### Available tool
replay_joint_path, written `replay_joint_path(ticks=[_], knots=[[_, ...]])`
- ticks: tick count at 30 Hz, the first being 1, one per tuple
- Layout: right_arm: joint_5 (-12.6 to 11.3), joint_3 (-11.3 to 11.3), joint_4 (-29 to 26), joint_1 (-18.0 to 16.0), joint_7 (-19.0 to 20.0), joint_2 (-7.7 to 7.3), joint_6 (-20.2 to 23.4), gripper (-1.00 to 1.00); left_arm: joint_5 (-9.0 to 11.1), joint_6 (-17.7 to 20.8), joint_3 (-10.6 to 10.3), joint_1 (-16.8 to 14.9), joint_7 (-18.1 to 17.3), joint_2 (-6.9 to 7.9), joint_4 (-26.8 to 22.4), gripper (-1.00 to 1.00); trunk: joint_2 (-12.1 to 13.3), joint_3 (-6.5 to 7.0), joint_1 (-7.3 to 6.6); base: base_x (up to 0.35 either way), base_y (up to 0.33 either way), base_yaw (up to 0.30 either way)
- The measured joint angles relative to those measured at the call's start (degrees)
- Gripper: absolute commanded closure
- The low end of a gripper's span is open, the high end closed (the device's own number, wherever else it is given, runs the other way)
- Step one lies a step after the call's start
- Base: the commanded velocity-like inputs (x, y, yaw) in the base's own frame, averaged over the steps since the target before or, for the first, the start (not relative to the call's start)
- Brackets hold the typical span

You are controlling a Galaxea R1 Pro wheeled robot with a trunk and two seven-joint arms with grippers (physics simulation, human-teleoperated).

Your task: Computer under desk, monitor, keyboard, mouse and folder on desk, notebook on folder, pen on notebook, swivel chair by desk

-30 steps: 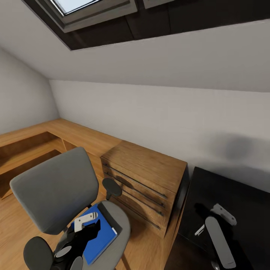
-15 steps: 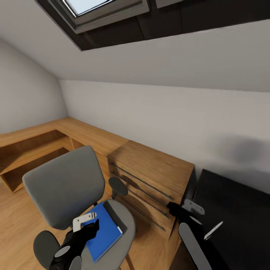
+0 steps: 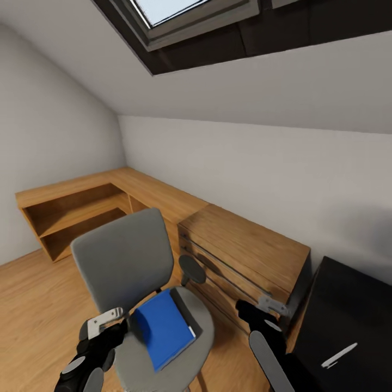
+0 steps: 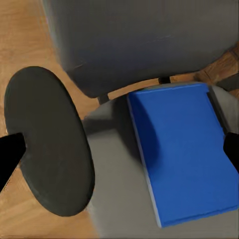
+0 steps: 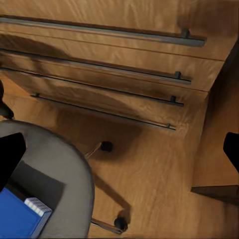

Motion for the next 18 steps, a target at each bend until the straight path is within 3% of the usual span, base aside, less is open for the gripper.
replay_joint_path(ticks=[5, 18], knots=[[0.04, 1.19, 1.13, 0.0, 0.01, 0.04, -2.02, -1.0, 0.02, -0.08, 0.59, 0.0, 0.09, -0.02, 0.01, -1.0, 0.0, 0.0, 0.0, 0.0, 0.0, 0.28], [0.06, 1.23, 1.3, 0.01, 0.1, 0.04, -2.39, -1.0, 0.11, -0.12, 2.81, -0.01, 0.15, -0.27, 0.01, -1.0, 0.0, 0.0, 0.0, 0.0, 0.0, 0.279]])
